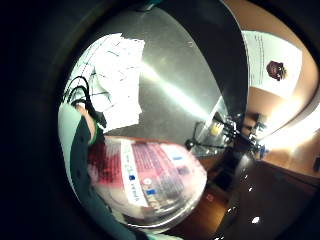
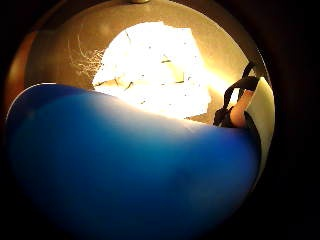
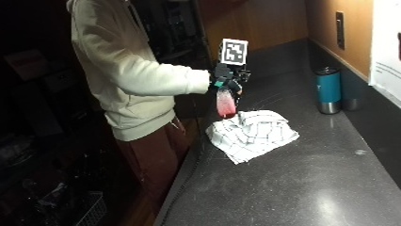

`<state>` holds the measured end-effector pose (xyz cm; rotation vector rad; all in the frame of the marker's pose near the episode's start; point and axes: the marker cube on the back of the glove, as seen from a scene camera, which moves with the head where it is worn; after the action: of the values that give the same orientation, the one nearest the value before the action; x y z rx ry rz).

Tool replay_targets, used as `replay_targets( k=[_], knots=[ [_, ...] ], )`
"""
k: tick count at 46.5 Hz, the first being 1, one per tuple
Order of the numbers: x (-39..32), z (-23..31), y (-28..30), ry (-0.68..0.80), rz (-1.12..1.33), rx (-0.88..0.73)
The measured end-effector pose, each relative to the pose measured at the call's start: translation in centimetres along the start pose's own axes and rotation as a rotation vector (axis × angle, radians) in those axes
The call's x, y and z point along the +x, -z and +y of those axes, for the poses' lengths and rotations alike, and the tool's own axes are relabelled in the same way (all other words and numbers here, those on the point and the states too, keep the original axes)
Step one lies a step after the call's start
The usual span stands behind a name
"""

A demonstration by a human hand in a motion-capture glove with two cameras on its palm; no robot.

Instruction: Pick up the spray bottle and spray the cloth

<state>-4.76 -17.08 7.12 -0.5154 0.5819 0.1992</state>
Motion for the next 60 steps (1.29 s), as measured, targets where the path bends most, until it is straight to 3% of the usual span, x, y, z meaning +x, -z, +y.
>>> replay_targets(
  k=[11, 20, 32, 41, 50, 55, 60],
  knots=[
    [2.2, 1.1, 1.6, 0.067, 0.032, 0.065],
    [2.5, 1.2, 4.5, 0.050, -0.199, 0.205],
    [0.4, 1.2, 9.3, 0.115, -0.681, 0.458],
    [-5.4, 0.1, 12.3, 0.298, -1.170, 0.551],
    [-13.9, -1.2, 12.7, 0.492, -1.353, 0.552],
    [-17.3, -1.1, 11.5, 0.597, -1.480, 0.470],
    [-20.3, -2.2, 10.5, 0.611, -1.523, 0.443]
  ],
)
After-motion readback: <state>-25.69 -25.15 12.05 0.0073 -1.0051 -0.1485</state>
